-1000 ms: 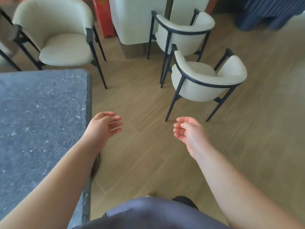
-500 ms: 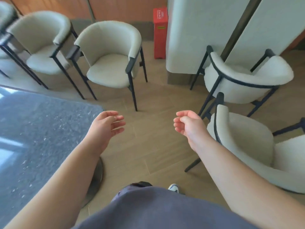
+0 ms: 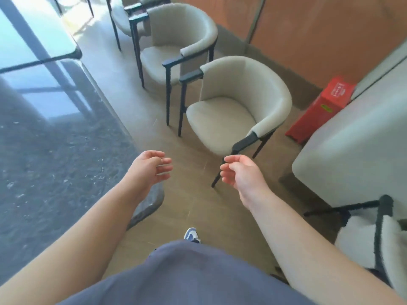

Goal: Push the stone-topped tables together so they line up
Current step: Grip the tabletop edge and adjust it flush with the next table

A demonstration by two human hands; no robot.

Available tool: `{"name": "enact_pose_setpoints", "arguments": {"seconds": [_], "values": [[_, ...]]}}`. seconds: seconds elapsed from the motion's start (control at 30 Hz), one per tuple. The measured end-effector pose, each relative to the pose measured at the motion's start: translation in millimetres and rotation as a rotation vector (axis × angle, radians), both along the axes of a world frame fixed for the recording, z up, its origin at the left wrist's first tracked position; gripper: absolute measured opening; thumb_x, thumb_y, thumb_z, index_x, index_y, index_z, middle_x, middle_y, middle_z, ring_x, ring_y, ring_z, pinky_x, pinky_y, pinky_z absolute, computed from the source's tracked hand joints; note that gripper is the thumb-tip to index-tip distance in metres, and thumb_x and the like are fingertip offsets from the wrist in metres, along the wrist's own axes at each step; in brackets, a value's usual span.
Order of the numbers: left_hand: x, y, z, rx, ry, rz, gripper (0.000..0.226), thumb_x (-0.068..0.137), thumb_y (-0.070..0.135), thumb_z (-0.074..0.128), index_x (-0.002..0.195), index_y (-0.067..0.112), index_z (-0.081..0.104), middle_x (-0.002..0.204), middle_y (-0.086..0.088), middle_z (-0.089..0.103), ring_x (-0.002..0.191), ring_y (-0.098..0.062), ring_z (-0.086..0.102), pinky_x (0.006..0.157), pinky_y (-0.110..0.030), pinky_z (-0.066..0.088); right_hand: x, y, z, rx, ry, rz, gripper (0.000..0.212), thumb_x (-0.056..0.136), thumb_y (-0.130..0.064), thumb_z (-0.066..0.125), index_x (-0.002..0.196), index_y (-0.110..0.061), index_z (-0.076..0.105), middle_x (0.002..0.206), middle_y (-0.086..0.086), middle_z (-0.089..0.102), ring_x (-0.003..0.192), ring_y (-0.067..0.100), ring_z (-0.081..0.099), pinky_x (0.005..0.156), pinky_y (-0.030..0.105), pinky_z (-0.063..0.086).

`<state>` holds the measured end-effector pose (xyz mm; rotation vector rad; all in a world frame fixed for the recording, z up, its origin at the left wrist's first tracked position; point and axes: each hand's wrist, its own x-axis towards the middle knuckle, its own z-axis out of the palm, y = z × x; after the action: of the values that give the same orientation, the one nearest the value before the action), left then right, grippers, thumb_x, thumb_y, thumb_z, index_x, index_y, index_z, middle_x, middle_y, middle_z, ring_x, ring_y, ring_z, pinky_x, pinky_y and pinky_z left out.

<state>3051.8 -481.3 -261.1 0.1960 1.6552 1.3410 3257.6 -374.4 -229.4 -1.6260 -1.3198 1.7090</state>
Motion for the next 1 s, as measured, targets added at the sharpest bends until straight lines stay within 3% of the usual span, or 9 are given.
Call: {"name": "enact_pose_setpoints", "arguments": {"seconds": [0.23, 0.4, 0.57, 0.77, 1.0], "values": [[-63.0, 66.7, 22.1, -0.028, 0.038, 0.292, 0.024, 0.100, -0.001, 0.038, 0.117, 0.006, 0.053, 0.100, -0.010, 0.067, 0.089, -0.026, 0.067, 0.087, -0.044, 0.053, -86.2, 124.2, -2.9, -0.046, -0.026, 0.281, 0.027, 0.097, -0.002, 0.038, 0.100, -0.013, 0.063, 0.089, 0.009, 0.068, 0.080, 0.019, 0.064, 0.084, 0.039, 0.057], [-93.7, 88.0, 19.8, -0.054, 0.053, 0.548, 0.024, 0.101, -0.003, 0.036, 0.118, 0.004, 0.052, 0.101, -0.012, 0.065, 0.088, -0.026, 0.067, 0.088, -0.045, 0.053, -157.8, 193.5, -14.2, -0.058, -0.012, 0.553, 0.026, 0.096, 0.001, 0.038, 0.100, -0.010, 0.061, 0.087, 0.010, 0.066, 0.077, 0.020, 0.061, 0.074, 0.034, 0.055], [-93.9, 108.1, 19.3, -0.052, 0.031, 0.827, 0.022, 0.102, -0.001, 0.035, 0.109, 0.008, 0.054, 0.100, -0.012, 0.065, 0.087, -0.026, 0.066, 0.084, -0.043, 0.054, -228.6, 241.7, -17.6, -0.064, -0.024, 0.849, 0.027, 0.093, 0.001, 0.037, 0.099, -0.011, 0.061, 0.086, 0.007, 0.066, 0.078, 0.019, 0.062, 0.081, 0.038, 0.056], [-88.3, 103.9, 29.5, -0.053, 0.022, 1.072, 0.021, 0.103, 0.002, 0.038, 0.113, 0.007, 0.056, 0.103, -0.012, 0.067, 0.089, -0.026, 0.068, 0.078, -0.040, 0.056, -301.9, 253.2, -8.1, -0.077, -0.017, 1.122, 0.027, 0.094, 0.002, 0.037, 0.103, -0.010, 0.059, 0.086, 0.006, 0.065, 0.073, 0.017, 0.061, 0.075, 0.033, 0.054], [-100.1, 54.6, 25.3, -0.061, 0.044, 1.305, 0.021, 0.102, 0.002, 0.038, 0.109, 0.008, 0.057, 0.099, -0.011, 0.068, 0.087, -0.025, 0.068, 0.078, -0.040, 0.056, -380.3, 202.5, -36.7, -0.118, -0.022, 1.311, 0.026, 0.093, 0.002, 0.039, 0.104, -0.011, 0.060, 0.085, 0.004, 0.064, 0.072, 0.016, 0.060, 0.076, 0.033, 0.053]]}}
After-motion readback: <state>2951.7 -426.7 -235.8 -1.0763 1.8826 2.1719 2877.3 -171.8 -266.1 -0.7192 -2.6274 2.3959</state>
